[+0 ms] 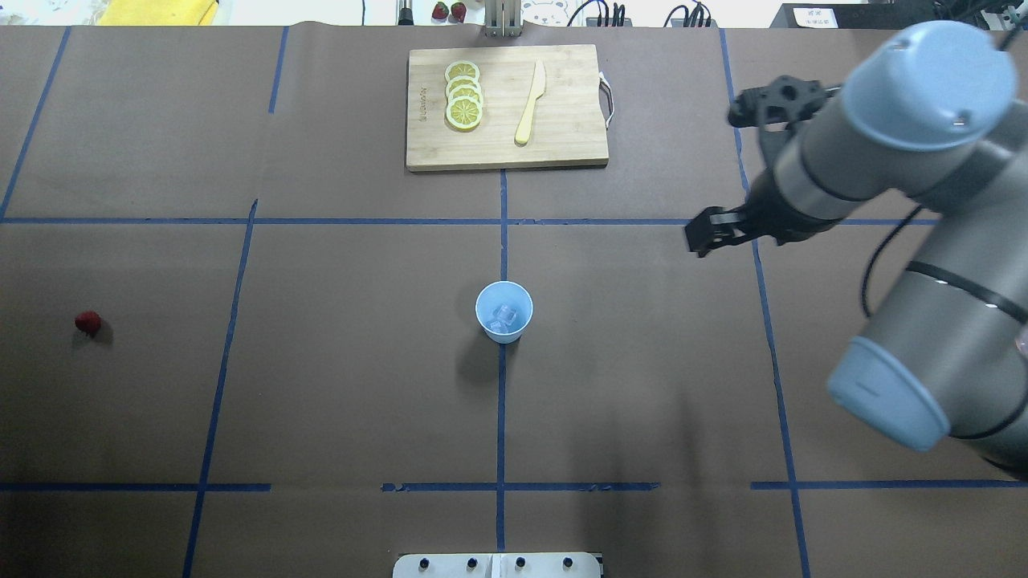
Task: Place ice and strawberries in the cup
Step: 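Withdraw the right gripper from the cup toward the ice bowl, then pick a third ice cube from the pink bowl with the right gripper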
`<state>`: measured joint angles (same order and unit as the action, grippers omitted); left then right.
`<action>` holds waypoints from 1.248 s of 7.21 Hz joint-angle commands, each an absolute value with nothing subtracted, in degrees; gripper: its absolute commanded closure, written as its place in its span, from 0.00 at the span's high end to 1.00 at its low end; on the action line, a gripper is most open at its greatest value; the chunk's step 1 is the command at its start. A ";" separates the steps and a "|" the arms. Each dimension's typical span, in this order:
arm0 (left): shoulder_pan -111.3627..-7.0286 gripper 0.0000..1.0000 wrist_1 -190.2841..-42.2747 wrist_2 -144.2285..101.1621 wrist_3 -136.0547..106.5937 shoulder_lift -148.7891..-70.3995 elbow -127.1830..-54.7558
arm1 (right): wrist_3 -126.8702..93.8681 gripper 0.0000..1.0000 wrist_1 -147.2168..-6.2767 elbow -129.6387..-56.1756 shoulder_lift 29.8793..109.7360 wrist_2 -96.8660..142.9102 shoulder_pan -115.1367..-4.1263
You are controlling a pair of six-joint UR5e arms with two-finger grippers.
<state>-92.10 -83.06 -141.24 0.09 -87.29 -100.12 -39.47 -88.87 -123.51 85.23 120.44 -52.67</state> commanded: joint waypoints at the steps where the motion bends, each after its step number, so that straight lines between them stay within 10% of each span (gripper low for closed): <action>1: -92.11 1.00 -83.06 -141.24 0.09 -87.28 -100.28 | -26.01 1.00 -79.02 -122.88 99.79 127.16 -62.10; 9: -92.11 1.00 -82.88 -141.24 -0.09 -87.19 -101.25 | -5.44 1.00 -64.91 -104.88 109.51 131.49 -75.32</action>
<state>-92.11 -82.92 -141.26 -0.09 -87.26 -101.07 -4.60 -71.21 -108.29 108.62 131.65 -75.31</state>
